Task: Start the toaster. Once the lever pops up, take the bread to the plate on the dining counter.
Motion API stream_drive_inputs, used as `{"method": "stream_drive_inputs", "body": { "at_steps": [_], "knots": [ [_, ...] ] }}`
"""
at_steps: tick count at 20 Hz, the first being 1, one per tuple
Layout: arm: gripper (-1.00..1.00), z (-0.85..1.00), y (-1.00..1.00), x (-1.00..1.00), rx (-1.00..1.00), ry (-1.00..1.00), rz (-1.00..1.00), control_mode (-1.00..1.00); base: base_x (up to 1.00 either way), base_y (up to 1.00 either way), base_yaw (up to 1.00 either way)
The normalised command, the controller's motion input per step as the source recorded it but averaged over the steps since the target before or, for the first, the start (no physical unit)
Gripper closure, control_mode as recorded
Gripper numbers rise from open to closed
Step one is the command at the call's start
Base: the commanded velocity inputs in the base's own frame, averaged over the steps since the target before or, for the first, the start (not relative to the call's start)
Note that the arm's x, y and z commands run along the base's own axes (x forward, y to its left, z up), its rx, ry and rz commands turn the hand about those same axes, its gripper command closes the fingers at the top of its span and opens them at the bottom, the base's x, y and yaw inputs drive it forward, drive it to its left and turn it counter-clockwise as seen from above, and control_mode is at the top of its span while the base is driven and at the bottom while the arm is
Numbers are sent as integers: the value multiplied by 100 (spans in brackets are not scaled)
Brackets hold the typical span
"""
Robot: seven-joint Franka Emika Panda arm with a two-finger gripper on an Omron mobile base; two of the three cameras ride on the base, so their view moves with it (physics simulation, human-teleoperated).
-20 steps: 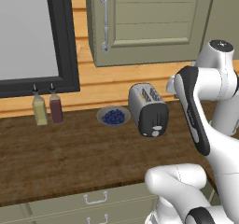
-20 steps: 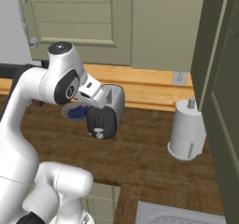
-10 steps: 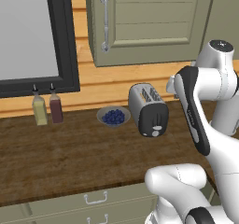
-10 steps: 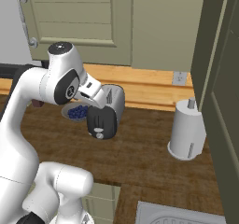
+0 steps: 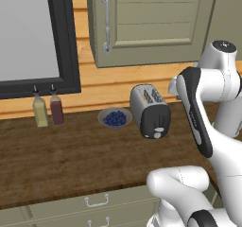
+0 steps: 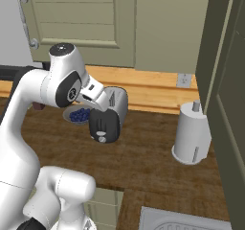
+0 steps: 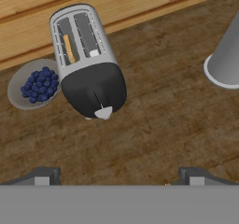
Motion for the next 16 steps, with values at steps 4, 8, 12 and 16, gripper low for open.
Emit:
{"method": "stream_drive_inputs", "body": {
  "at_steps": [4,8,12,16],
  "knots": [
    [-100,0,0,0,0,0,0,-100,0,0,0],
    [-100,0,0,0,0,0,0,-100,0,0,0],
    [-100,0,0,0,0,0,0,-100,0,0,0],
    [-100,0,0,0,0,0,0,-100,0,0,0]
  ]
}}
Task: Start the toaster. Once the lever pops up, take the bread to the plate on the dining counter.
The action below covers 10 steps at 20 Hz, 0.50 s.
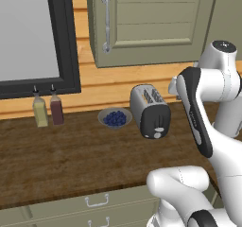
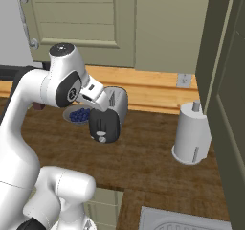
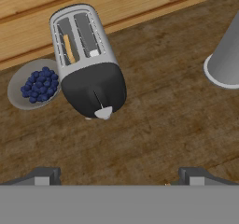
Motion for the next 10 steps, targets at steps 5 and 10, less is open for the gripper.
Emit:
{"method": "stream_drive_inputs", "body": {
  "at_steps": [5,10],
  "knots": [
    [-100,0,0,0,0,0,0,-100,0,0,0],
    [-100,0,0,0,0,0,0,-100,0,0,0]
  ]
}}
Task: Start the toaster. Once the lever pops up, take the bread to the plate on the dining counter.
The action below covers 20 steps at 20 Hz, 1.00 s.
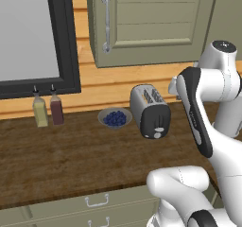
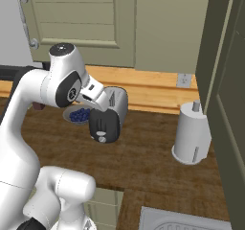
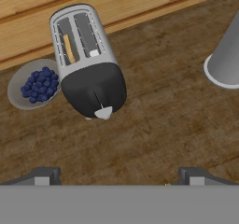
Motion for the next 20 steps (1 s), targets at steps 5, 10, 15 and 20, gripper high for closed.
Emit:
{"method": "stream_drive_inputs", "body": {
  "at_steps": [5,10,15,20],
  "knots": [
    [-100,0,0,0,0,0,0,-100,0,0,0],
    [-100,0,0,0,0,0,0,-100,0,0,0],
    [-100,0,0,0,0,0,0,-100,0,0,0],
    [-100,0,0,0,0,0,0,-100,0,0,0]
  ]
}}
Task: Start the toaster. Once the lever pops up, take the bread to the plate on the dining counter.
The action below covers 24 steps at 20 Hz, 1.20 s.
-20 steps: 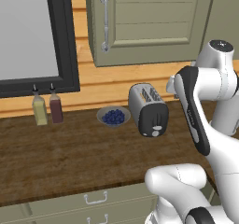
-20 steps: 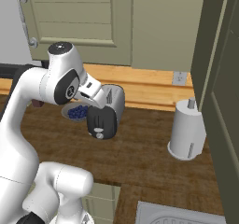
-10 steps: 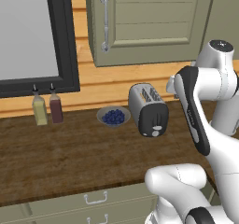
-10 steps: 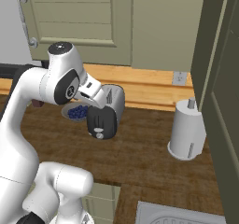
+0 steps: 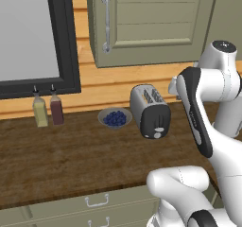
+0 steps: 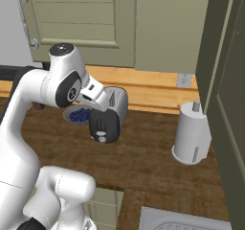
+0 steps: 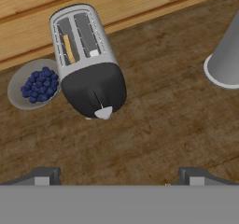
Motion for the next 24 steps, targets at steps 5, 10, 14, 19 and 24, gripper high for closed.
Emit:
{"method": "stream_drive_inputs", "body": {
  "at_steps": [5,10,14,19,24],
  "knots": [
    [-100,0,0,0,0,0,0,-100,0,0,0],
    [-100,0,0,0,0,0,0,-100,0,0,0],
    [-100,0,0,0,0,0,0,-100,0,0,0],
    [-100,0,0,0,0,0,0,-100,0,0,0],
    [-100,0,0,0,0,0,0,-100,0,0,0]
  ]
}}
